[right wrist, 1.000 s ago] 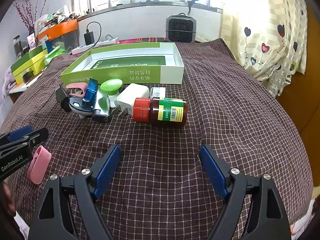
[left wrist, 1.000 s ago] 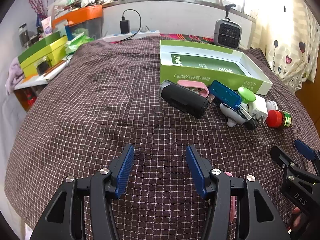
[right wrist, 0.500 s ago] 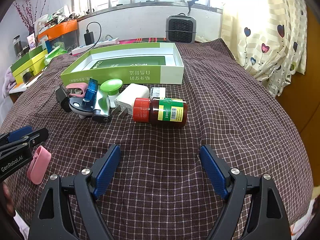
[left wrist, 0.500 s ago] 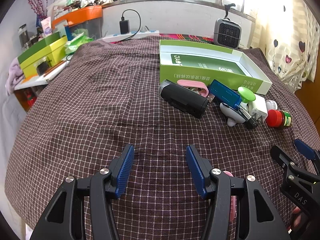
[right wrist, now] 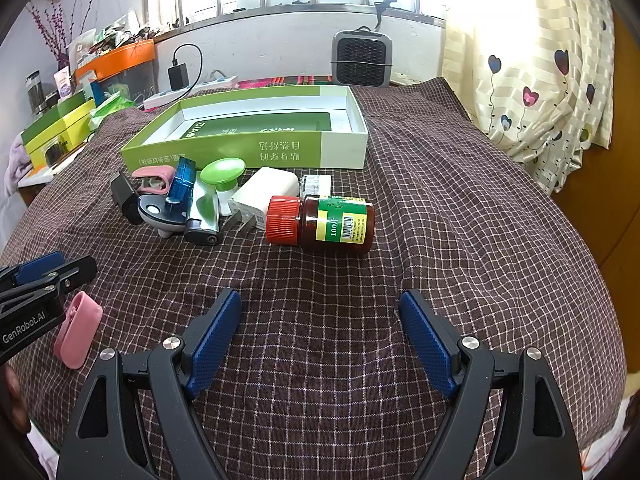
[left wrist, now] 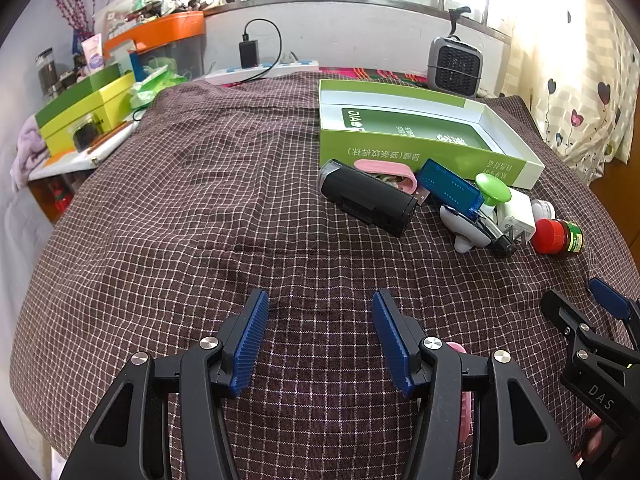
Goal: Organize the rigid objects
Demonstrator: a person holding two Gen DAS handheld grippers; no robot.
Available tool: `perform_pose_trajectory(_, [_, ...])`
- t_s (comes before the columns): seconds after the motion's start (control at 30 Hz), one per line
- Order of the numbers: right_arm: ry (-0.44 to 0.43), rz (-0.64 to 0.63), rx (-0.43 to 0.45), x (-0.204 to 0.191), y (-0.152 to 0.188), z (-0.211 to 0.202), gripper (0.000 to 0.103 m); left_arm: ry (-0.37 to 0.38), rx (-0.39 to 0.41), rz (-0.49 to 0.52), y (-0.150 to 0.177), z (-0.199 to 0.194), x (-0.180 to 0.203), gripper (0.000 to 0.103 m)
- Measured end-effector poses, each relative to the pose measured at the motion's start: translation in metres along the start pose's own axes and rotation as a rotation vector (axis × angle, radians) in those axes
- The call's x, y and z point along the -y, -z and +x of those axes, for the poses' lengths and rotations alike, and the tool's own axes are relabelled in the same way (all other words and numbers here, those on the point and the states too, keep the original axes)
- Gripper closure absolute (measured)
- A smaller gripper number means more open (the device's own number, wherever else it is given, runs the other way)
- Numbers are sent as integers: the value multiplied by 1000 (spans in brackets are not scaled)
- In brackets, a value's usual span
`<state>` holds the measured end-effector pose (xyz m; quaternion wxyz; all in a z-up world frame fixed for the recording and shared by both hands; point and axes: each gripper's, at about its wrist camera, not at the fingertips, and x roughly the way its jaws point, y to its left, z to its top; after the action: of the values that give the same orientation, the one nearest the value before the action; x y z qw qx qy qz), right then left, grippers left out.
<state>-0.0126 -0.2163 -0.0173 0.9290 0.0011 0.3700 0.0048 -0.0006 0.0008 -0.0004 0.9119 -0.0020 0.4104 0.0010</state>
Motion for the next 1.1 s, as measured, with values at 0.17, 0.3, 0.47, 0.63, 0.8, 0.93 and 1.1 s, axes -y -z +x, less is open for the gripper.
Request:
perform_pose_trajectory(0.17, [0,0,0,0,0,0,21,0,0,0,0,0,0,50])
perform_pose_trajectory(0.3, [0,0,0,0,0,0,21,0,0,0,0,0,0,50])
perform_pose_trajectory(0.47, [0,0,0,0,0,0,21,0,-1,0,0,0,0,50])
perform_pose_trajectory(0.63, [-3,-4,-1,-3,-1,1,21,0,-5,9,1,0,2,50])
perform_pose_trajectory(0.8, [-23,-18,-5,-1,-2,-1,21,6,-7,14,1,0,1,50])
perform_pose_trajectory(0.93, [-41,-32,-14,2,-3,-1,21,14,-14,19,2,-2,-1,50])
perform_pose_trajectory(1.1, [-67,-53,-27,6,-5,0,21,41,-28,22,2,-4,-6,50])
